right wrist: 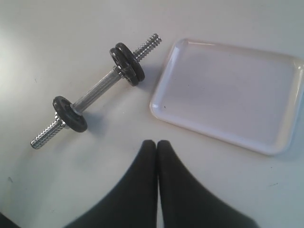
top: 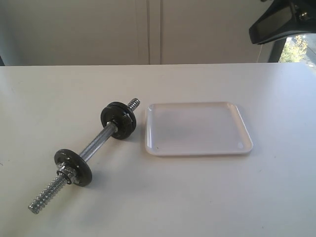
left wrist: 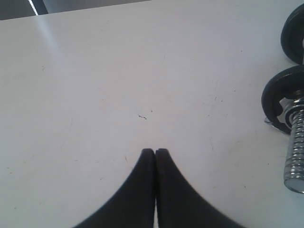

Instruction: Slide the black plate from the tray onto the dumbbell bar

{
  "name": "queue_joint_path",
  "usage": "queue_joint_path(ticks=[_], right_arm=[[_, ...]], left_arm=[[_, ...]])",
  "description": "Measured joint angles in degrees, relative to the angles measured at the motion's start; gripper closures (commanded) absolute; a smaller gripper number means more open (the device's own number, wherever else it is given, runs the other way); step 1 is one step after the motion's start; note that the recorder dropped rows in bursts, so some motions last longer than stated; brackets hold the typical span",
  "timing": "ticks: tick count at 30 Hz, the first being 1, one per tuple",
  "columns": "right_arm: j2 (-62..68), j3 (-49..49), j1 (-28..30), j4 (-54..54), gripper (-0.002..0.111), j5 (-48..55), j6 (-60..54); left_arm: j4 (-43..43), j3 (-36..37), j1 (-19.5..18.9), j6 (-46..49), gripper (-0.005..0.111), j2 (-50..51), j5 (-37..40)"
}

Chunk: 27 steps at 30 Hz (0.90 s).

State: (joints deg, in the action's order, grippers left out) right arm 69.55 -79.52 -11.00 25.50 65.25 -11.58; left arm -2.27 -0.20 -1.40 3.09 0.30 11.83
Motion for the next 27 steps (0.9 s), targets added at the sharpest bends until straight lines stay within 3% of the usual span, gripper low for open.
queue_joint_path(ticks=[5, 11, 15, 20, 27], right_arm=[[-6.6, 0.2, 0.0, -0.7, 0.108, -1.0, 0.0], [-35.2, 0.2, 0.0, -0.5, 0.108, -5.3, 0.0], [-47.1, 0.1, 0.0, -0.3, 0.108, -5.3, 0.0], [-50.9, 1.5, 0.0, 1.6, 0.108, -4.8, 0.0], [-51.8, 13.5, 1.2, 1.4, 0.108, -4.6, 0.0]], left_arm=[[0.0, 0.0, 0.0, 0.0, 0.107, 0.0, 0.0], [0.0, 0.0, 0.0, 0.0, 0.107, 0.0, 0.0], [0.0, 0.0, 0.0, 0.0, 0.107, 0.0, 0.0], [0.0, 0.0, 0.0, 0.0, 0.107, 0.0, 0.0], [0.0, 0.0, 0.0, 0.0, 0.107, 0.0, 0.0]])
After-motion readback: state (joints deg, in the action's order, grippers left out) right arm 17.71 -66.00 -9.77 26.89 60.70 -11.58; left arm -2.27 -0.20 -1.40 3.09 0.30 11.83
